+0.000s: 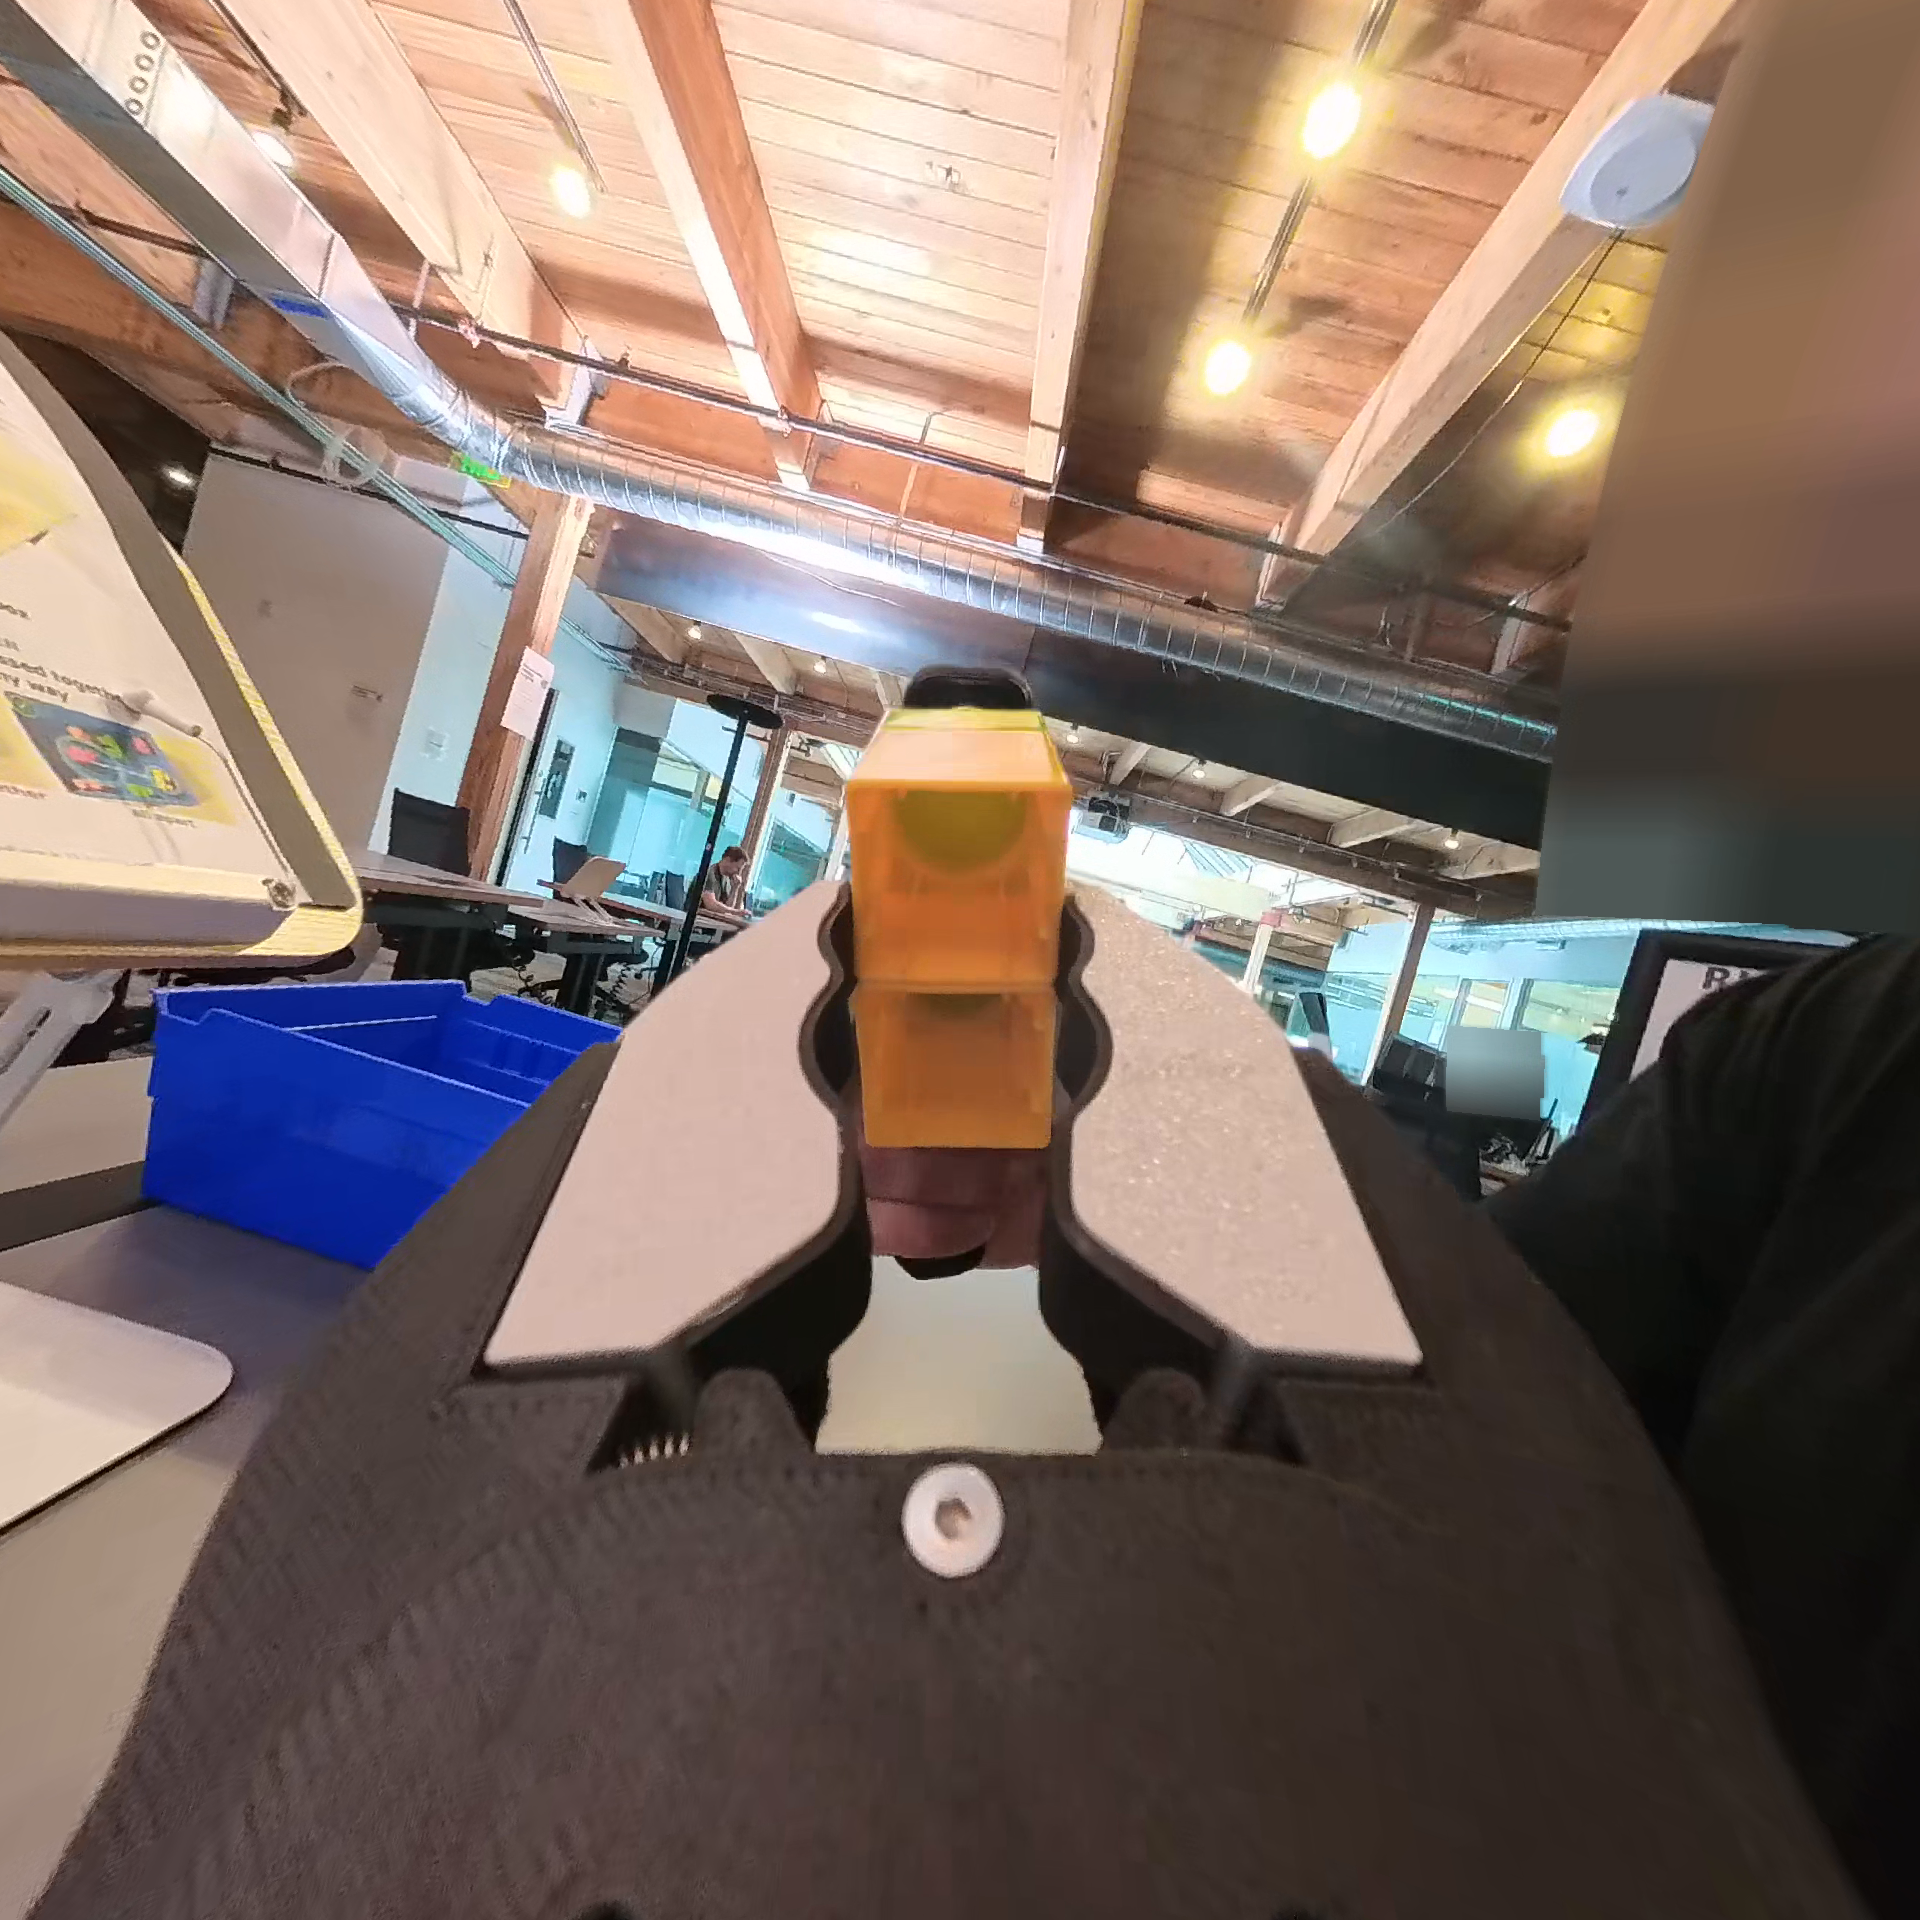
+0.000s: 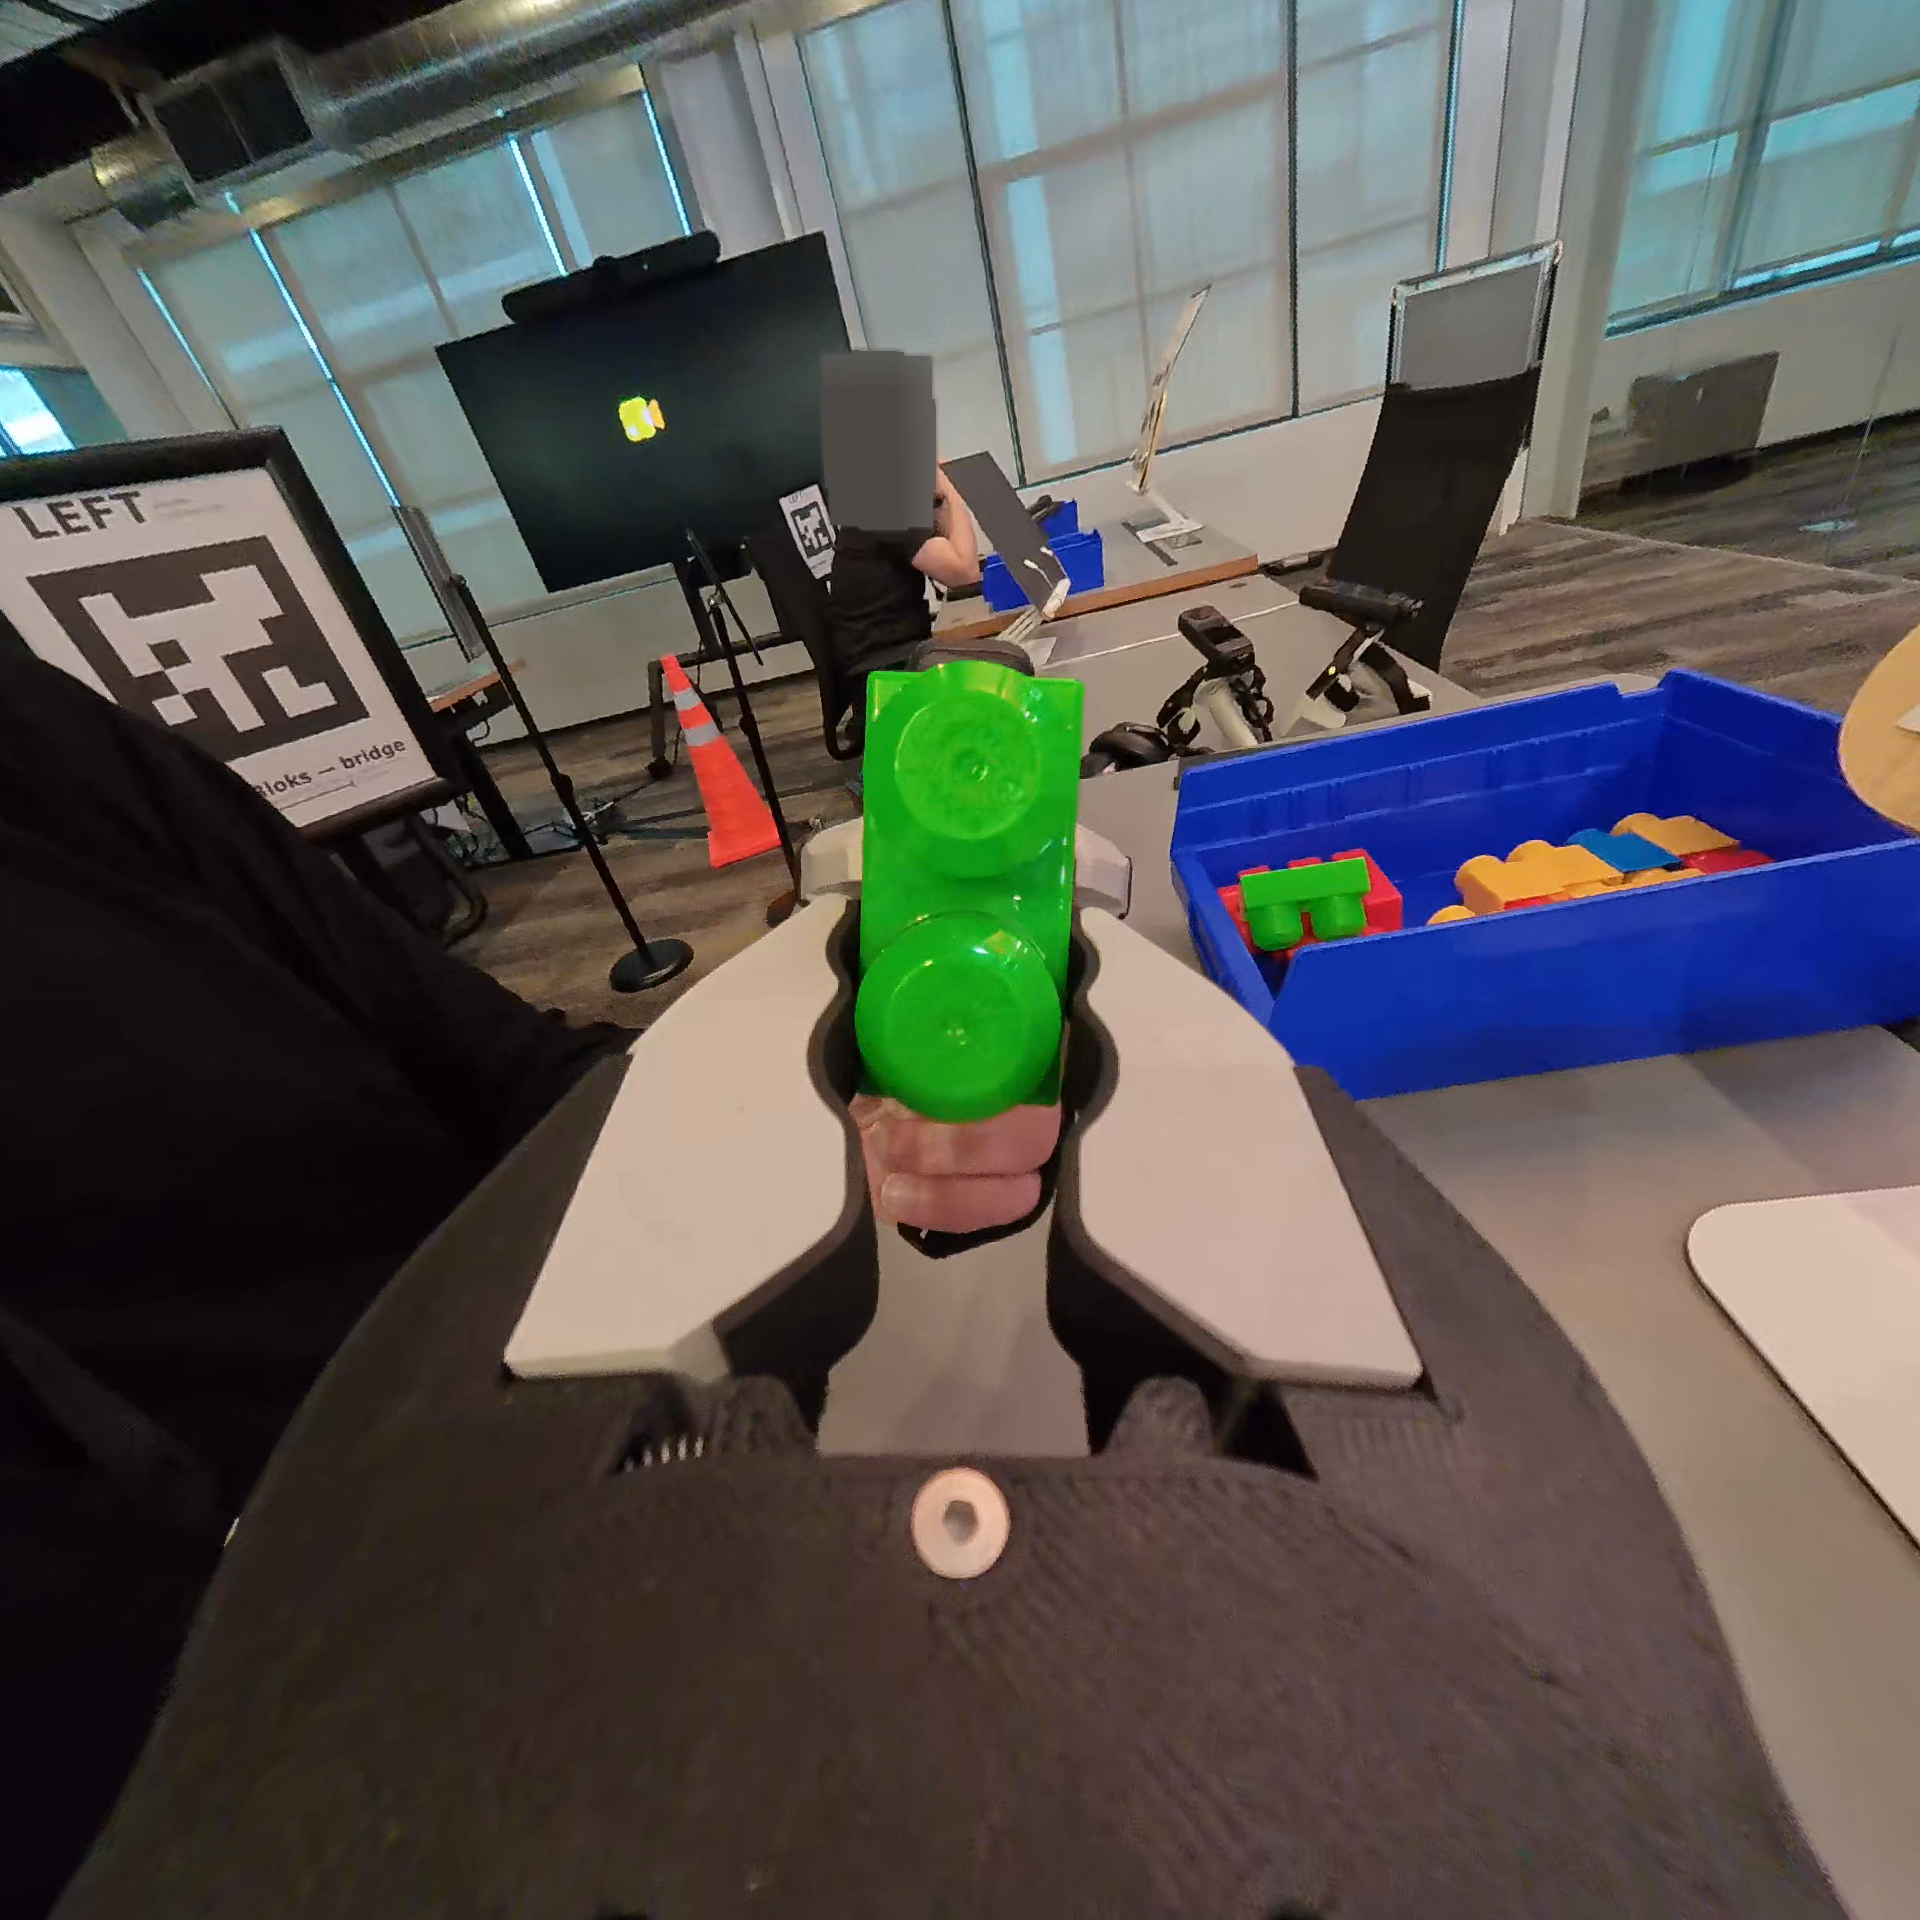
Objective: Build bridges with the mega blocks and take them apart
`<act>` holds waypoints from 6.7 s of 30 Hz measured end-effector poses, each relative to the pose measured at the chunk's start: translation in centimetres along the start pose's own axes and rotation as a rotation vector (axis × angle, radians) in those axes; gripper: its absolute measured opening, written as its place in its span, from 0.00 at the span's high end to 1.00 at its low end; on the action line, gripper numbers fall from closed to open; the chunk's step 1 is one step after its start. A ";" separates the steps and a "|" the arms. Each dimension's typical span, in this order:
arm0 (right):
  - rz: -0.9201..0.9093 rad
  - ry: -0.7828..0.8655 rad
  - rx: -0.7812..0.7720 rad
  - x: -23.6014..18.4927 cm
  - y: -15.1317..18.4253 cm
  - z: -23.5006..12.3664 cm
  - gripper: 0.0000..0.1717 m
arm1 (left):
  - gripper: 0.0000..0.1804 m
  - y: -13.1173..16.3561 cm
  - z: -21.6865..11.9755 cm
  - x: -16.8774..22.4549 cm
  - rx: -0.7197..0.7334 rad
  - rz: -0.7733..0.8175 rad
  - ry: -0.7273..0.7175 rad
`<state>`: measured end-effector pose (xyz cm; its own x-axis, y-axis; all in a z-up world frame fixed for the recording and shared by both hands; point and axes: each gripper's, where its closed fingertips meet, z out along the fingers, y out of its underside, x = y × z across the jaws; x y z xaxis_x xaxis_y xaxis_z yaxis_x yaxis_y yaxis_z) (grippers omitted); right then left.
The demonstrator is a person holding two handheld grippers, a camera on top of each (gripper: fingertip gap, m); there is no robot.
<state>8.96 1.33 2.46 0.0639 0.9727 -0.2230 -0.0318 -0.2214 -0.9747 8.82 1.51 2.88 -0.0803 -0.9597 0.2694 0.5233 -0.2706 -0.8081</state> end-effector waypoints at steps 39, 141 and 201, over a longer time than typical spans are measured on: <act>0.419 1.255 -0.440 27.6 5.8 -28.3 0.79 | 1.00 4.0 -3.6 -5.7 -0.347 0.229 -0.259; -0.240 0.979 -0.479 15.7 13.1 -5.8 1.00 | 0.77 -9.4 -23.0 -15.2 -0.833 0.591 -1.178; 0.116 0.317 -0.374 7.3 11.2 -1.4 0.80 | 0.70 3.4 -9.0 -6.6 -0.750 0.767 -0.678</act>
<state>10.44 5.81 -10.12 0.3825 0.8842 -0.2679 0.2992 -0.3929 -0.8695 3.51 6.30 -6.32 0.5945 -0.7171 -0.3638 -0.3821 0.1461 -0.9125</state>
